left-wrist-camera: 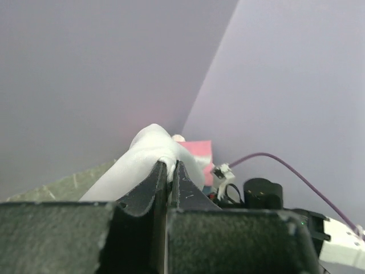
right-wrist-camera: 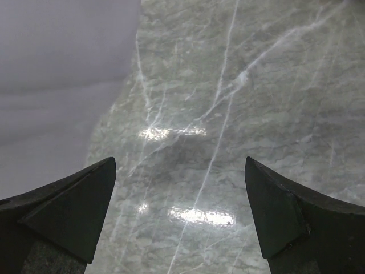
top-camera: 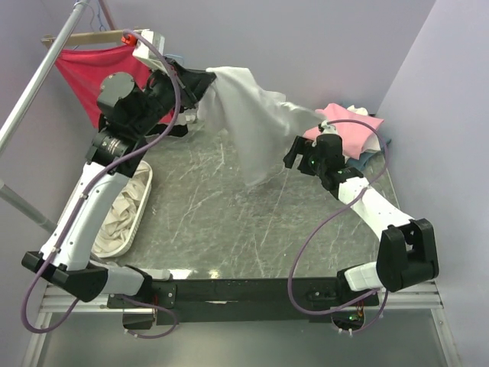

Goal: Fold and stack the t-shirts
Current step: Move the tshirt to the center of the board

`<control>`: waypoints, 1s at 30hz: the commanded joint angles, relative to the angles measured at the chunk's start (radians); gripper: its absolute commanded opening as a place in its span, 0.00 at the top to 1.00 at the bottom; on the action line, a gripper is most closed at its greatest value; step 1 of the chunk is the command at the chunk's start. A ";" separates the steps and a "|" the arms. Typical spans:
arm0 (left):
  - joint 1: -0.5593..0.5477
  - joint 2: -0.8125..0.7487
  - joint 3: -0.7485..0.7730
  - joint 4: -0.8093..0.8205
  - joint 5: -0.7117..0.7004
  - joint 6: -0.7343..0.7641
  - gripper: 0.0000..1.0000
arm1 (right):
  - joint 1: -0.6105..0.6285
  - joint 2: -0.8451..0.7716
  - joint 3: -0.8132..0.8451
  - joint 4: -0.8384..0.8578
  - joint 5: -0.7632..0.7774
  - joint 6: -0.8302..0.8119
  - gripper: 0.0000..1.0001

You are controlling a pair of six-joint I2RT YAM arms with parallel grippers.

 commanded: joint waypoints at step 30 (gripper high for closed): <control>0.287 0.239 -0.832 0.121 -0.575 -0.136 0.17 | -0.014 -0.207 -0.077 0.008 0.121 -0.035 0.00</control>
